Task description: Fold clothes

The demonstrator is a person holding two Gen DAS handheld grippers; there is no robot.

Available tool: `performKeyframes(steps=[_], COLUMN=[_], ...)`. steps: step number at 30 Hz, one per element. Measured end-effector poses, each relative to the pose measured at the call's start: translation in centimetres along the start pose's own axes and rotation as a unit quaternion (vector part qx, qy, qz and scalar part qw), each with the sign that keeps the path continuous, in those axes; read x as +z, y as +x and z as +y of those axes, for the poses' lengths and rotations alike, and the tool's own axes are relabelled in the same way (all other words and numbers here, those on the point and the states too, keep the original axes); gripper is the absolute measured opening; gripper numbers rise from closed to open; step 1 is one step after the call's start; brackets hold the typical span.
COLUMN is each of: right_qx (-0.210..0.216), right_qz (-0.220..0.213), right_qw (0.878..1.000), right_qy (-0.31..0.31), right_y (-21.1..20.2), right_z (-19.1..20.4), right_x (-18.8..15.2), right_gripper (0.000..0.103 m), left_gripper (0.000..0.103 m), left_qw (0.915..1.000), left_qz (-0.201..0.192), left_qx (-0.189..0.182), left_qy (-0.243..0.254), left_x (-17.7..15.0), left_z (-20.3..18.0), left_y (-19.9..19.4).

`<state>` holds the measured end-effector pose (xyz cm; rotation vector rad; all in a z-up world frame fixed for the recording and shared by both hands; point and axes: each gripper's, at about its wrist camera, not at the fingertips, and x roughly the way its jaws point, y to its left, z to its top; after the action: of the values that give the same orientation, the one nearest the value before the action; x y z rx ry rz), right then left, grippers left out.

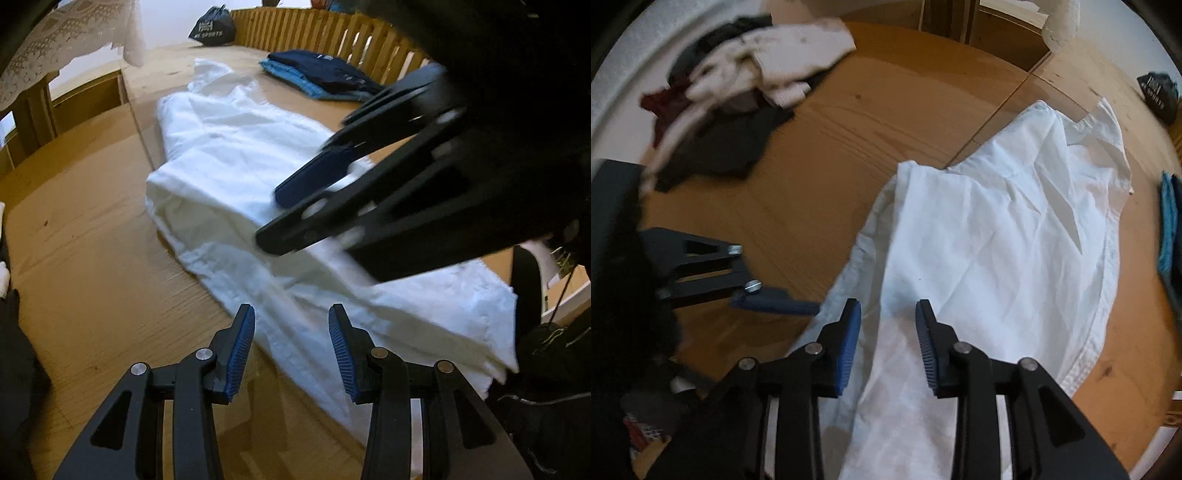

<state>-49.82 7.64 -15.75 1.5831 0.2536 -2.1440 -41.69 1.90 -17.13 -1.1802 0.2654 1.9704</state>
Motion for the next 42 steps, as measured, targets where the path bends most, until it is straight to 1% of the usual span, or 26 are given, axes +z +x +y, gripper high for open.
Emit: performKeyframes(steps=[1, 2, 3, 6, 10, 12, 14, 16, 17, 19, 21, 24, 26, 27, 28, 30, 32, 33, 34, 35, 36, 37, 38, 40, 42], right_qx=[-0.001, -0.001, -0.002, -0.004, -0.007, -0.007, -0.005, -0.003, -0.006, -0.019, -0.034, -0.026, -0.022, -0.028, -0.035, -0.053, -0.073, -0.080, -0.085, -0.089, -0.083, -0.073, -0.065, -0.071, -0.065], right_qz=[-0.001, -0.003, -0.004, -0.008, -0.013, -0.014, -0.014, -0.013, -0.010, -0.001, 0.002, 0.006, 0.014, 0.018, 0.023, 0.038, 0.055, 0.059, 0.055, 0.047, 0.044, 0.042, 0.043, 0.041, 0.037], right_qw=[1.000, 1.000, 1.000, 1.000, 1.000, 0.999, 1.000, 1.000, 1.000, 1.000, 0.999, 0.999, 0.999, 0.999, 0.999, 0.997, 0.995, 0.994, 0.994, 0.994, 0.995, 0.996, 0.997, 0.997, 0.997], right_qy=[0.003, 0.005, 0.008, 0.016, 0.027, 0.029, 0.027, 0.025, 0.022, 0.010, -0.007, -0.020, -0.024, -0.025, -0.026, -0.031, -0.039, -0.044, -0.045, -0.045, -0.037, -0.027, -0.020, -0.015, -0.012], right_y=[-0.1, -0.3, -0.4, -0.8, -1.4, -1.6, -1.8, -1.9, -1.8, -1.4, -1.1, -0.3, 0.4, 0.9, 1.4, 2.5, 3.6, 4.0, 4.0, 3.9, 3.6, 3.3, 3.1, 2.7, 2.3], right_z=[-0.2, -0.3, -0.5, -1.0, -1.7, -2.0, -2.0, -2.1, -1.8, -0.9, -0.1, 1.1, 1.7, 1.9, 2.1, 2.5, 2.8, 3.0, 3.0, 2.9, 2.5, 2.0, 1.5, 0.6, 0.2], right_x=[0.0, 0.0, 0.1, 0.1, 0.2, 0.2, 0.2, 0.1, 0.1, 0.4, 1.1, 2.3, 2.8, 2.9, 3.1, 3.2, 3.3, 3.2, 3.2, 3.2, 3.2, 3.2, 3.2, 3.1, 3.1], right_gripper=[0.028, 0.010, 0.003, 0.003, 0.002, 0.002, 0.002, 0.003, 0.003, 0.008, 0.019, 0.022, 0.022, 0.024, 0.025, 0.032, 0.033, 0.033, 0.032, 0.028, 0.005, 0.002, 0.002, 0.002, 0.002], left_gripper=[0.041, 0.043, 0.043, 0.043, 0.043, 0.043, 0.043, 0.043, 0.043, 0.043, 0.043, 0.043, 0.043, 0.043, 0.043, 0.043, 0.043, 0.043, 0.043, 0.043, 0.043, 0.043, 0.043, 0.043, 0.043], left_qw=[1.0000, 0.9999, 0.9999, 0.9999, 0.9999, 0.9997, 0.9985, 0.9964, 0.9960, 0.9978, 0.9993, 0.9996, 0.9989, 0.9983, 0.9977, 0.9970, 0.9968, 0.9967, 0.9967, 0.9968, 0.9969, 0.9971, 0.9974, 0.9979, 0.9982], left_qz=[-0.001, -0.001, 0.000, -0.001, -0.012, -0.017, -0.017, -0.001, 0.005, 0.002, -0.006, -0.026, -0.039, -0.046, -0.052, -0.058, -0.061, -0.061, -0.060, -0.059, -0.058, -0.058, -0.058, -0.056, -0.052], left_qx=[-0.001, 0.001, 0.004, 0.000, 0.002, 0.015, 0.046, 0.067, 0.068, 0.044, 0.025, 0.007, 0.005, 0.005, 0.006, 0.013, 0.020, 0.023, 0.025, 0.023, 0.021, 0.020, 0.018, 0.019, 0.021], left_qy=[0.005, 0.010, 0.014, 0.015, 0.010, 0.009, 0.024, 0.051, 0.057, 0.049, 0.027, -0.004, -0.025, -0.034, -0.043, -0.049, -0.049, -0.048, -0.048, -0.049, -0.048, -0.046, -0.040, -0.027, -0.020], left_x=[0.1, 0.1, 0.0, -0.2, 0.2, 0.8, 1.6, 2.0, 2.0, 1.6, 0.9, -0.6, -1.8, -2.4, -2.8, -2.9, -2.9, -2.8, -2.6, -2.5, -2.3, -2.1, -1.8, -1.1, -0.5], left_z=[-0.3, -0.6, -0.8, -0.9, -0.6, -0.5, -0.8, -1.5, -1.8, -1.8, -1.1, -0.1, 0.4, 0.6, 0.8, 1.3, 1.6, 1.7, 1.9, 1.9, 1.9, 1.7, 1.4, 0.8, 0.5], left_y=[0.0, 0.1, 0.0, -0.1, -0.5, -0.4, 0.3, 1.1, 1.3, 0.8, -0.4, -2.9, -4.7, -5.6, -6.4, -7.1, -7.4, -7.2, -6.8, -6.6, -6.4, -6.2, -6.0, -5.4, -4.7])
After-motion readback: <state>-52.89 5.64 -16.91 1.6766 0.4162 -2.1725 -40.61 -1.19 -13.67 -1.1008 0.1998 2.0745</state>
